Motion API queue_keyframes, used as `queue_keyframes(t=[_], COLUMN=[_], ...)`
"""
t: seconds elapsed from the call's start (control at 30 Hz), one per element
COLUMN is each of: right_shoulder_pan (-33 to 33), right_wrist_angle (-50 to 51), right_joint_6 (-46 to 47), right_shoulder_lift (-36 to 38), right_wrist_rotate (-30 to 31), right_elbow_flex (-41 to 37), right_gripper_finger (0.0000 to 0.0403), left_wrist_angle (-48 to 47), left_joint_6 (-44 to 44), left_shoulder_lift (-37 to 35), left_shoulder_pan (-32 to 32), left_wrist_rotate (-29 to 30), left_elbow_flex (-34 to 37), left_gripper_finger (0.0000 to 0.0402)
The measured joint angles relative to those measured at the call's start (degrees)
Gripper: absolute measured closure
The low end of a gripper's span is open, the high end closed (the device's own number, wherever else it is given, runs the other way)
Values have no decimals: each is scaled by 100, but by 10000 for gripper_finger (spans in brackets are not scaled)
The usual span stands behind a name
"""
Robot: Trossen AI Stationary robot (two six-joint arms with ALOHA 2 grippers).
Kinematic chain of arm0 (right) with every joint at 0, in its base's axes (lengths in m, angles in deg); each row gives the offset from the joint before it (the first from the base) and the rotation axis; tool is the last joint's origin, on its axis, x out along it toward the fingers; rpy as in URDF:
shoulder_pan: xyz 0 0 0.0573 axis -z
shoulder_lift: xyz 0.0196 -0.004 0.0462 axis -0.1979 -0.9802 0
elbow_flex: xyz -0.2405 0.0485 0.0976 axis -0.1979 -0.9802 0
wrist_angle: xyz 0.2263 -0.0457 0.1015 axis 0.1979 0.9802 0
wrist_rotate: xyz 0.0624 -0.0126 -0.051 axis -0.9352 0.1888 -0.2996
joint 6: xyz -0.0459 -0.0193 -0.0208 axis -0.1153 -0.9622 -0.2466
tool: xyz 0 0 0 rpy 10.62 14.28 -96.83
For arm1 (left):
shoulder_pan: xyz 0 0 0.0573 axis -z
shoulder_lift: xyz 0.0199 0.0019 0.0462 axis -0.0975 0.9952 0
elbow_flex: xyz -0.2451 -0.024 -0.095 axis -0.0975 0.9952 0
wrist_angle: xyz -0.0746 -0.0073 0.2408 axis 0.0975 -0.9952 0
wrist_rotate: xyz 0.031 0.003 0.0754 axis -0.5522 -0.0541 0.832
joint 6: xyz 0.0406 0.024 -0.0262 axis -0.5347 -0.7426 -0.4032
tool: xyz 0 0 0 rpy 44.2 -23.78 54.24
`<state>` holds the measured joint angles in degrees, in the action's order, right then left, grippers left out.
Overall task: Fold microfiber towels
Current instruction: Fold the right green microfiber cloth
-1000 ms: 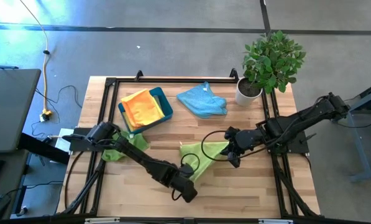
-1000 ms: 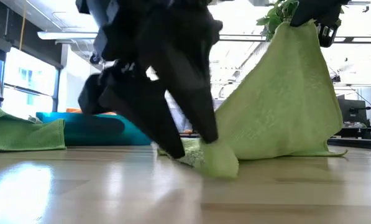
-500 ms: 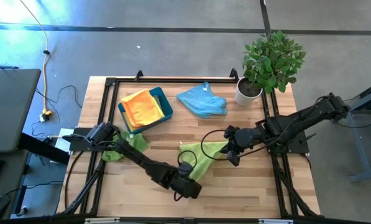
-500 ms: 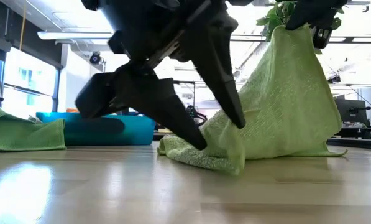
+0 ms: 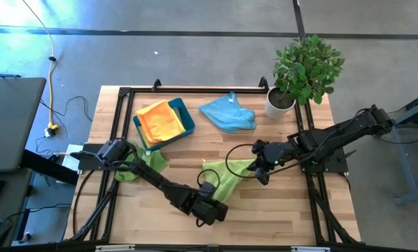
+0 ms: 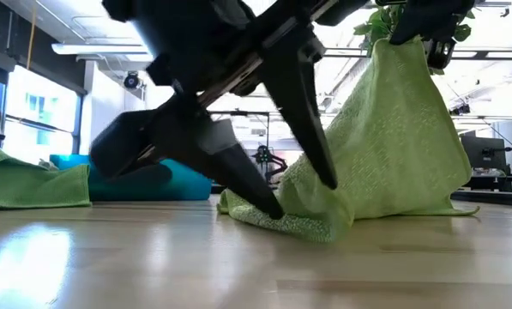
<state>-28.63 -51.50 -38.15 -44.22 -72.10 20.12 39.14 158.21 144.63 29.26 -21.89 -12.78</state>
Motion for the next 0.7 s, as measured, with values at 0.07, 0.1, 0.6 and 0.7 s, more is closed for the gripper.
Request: queue_keyframes(t=[0.07,0.1,0.6,0.7], right_shoulder_pan=[-2,0,-2,-2], right_wrist_angle=[0,0,-77,-134], right_joint_6=[0,0,33,46], right_shoulder_lift=[0,0,-2,-1], right_wrist_rotate=[11,12,171,290], right_elbow_flex=[0,0,0,0], right_gripper_finger=[403,403,403,403], left_wrist_angle=[97,201,306,296], left_joint_6=[58,68,47,45], left_shoulder_lift=[18,33,52,54], left_shoulder_pan=[11,15,-7,-5], left_wrist_rotate=[-75,-106,275,329], left_elbow_flex=[2,-2,0,0], left_gripper_finger=[238,238,238,238])
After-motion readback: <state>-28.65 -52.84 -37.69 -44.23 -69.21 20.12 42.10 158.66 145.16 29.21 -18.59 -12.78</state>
